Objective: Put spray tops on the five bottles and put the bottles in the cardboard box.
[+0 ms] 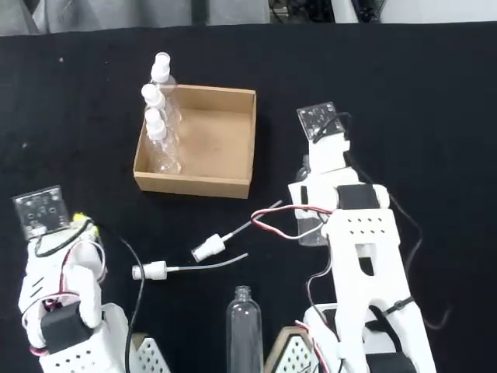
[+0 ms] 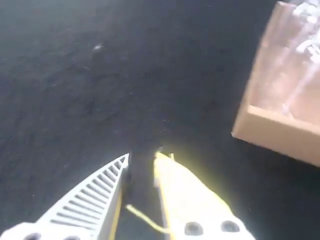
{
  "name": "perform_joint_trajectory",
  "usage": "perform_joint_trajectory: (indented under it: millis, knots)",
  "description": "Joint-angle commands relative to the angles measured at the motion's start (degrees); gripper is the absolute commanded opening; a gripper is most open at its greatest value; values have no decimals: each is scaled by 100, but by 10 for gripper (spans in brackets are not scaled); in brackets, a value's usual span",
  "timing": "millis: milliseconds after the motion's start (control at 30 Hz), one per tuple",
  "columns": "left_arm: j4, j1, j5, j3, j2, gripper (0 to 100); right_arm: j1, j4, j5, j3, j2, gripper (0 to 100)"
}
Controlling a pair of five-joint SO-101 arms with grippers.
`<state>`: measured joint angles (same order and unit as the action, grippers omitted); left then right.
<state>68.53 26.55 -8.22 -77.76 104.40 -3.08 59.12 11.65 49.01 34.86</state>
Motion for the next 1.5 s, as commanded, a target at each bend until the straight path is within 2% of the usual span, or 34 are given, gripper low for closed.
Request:
perform_joint_trajectory:
  millis: [0, 267, 400, 600, 733, 1133, 1300, 1467]
  knots:
    - [167, -444, -334, 418, -44, 94, 132, -149, -62, -22, 215, 110]
    - [343, -857, -686, 426, -316, 99, 132, -149, -62, -22, 215, 110]
    - [369, -1086, -870, 664, -1240, 109, 132, -149, -62, -22, 215, 111]
    - [993, -1218, -932, 1692, -2848, 206, 132, -149, -53, -22, 215, 112]
    - [1380, -1218, -1424, 2237, -3587, 227, 132, -149, -44, -13, 215, 112]
    - [1389, -1218, -3613, 2387, -5688, 227, 141, -273, -18, 101, 215, 113]
    - [1231, -1226, -3965, 2413, -6497, 224, 141, -273, -18, 110, 215, 113]
    - [756, -1218, -3965, 2352, -7051, 223, 141, -273, -18, 110, 215, 113]
